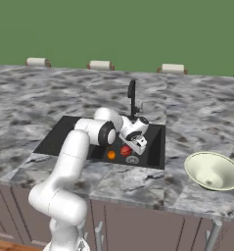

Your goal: Remove the onion and tangerine from the sink. Then move the bowl and cup from the counter to the sink for washing.

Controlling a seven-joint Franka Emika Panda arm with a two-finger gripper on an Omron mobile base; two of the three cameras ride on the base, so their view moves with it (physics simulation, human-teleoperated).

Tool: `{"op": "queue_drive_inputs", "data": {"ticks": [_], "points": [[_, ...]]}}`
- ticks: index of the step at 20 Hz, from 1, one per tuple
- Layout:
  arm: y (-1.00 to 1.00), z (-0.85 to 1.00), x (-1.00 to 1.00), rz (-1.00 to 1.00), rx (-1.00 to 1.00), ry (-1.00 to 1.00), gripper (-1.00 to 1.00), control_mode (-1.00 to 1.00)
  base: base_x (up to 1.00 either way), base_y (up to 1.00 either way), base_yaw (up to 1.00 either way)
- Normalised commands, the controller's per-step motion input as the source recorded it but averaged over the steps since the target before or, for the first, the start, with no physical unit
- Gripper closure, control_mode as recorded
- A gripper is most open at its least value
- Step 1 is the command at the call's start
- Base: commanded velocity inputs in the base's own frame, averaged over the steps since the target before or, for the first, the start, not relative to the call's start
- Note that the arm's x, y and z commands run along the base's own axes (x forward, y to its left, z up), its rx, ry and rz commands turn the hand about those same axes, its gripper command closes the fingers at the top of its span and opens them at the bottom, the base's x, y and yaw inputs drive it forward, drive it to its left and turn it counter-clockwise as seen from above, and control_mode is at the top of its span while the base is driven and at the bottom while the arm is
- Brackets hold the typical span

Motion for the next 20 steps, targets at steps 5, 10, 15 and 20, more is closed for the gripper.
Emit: {"op": "queue_drive_inputs", "data": {"ticks": [5, 10, 15, 20], "points": [[0.00, 0.06, -0.18, -0.01, 0.00, 0.00, -1.00, -1.00, 0.00, 0.00, 0.00], [0.00, 0.03, -0.19, 0.00, 0.00, 0.00, -1.00, -1.00, 0.00, 0.00, 0.00], [0.04, 0.07, -0.19, 0.00, 0.00, 0.00, -1.00, -1.00, 0.00, 0.00, 0.00], [0.13, 0.02, -0.06, 0.00, -0.01, 0.00, -1.00, -1.00, 0.00, 0.00, 0.00]]}}
